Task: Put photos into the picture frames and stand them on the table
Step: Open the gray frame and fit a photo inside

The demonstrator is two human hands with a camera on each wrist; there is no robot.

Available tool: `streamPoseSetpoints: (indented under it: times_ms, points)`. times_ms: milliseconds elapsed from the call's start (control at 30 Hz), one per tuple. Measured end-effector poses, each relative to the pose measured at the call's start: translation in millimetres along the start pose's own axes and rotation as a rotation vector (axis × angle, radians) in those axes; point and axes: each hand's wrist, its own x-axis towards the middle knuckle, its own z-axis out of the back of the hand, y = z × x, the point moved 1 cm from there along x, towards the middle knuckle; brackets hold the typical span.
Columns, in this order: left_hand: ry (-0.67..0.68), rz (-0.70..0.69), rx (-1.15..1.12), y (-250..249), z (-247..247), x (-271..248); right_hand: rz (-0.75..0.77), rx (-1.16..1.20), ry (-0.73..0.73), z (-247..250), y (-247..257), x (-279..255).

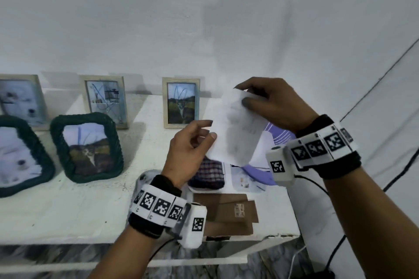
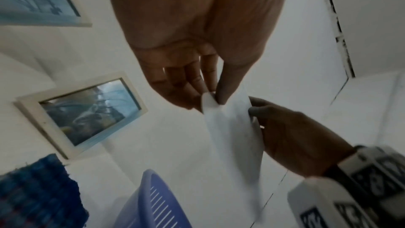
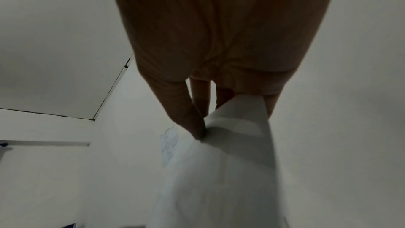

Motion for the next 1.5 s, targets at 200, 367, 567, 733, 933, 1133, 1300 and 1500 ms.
streamPoseSetpoints:
  times_ms: [200, 367, 567, 733, 933, 1133, 1300, 1500]
  points:
    - [-0.063, 0.109, -0.137, 12, 65, -30, -0.154, 0.207, -0.261, -83, -2, -31]
    - [-0.102, 0.270, -0.158, 44, 106, -60, -0.310, 0.505, -0.191, -176, -3, -70]
    - [-0.080, 0.340, 0.198, 101, 153, -86, -0.434, 0.557, -0.170, -234, -2, -100]
    - [-0.092, 0.323, 0.465, 127, 175, -101, -0.527, 0.455, -0.124, -253, -11, -113]
    - [0.074, 0.225, 0.541, 132, 172, -110, -0.505, 0.267, -0.077, -272, -10, -121]
    - [0.147, 0.159, 0.675, 136, 167, -116, -0.501, -0.015, -0.083, -283, -1, -126]
    - [0.159, 0.135, 0.708, 140, 166, -117, -0.465, -0.109, -0.059, -289, 4, -130]
    - [0.169, 0.122, 0.751, 139, 163, -118, -0.456, -0.126, -0.037, -292, 1, -131]
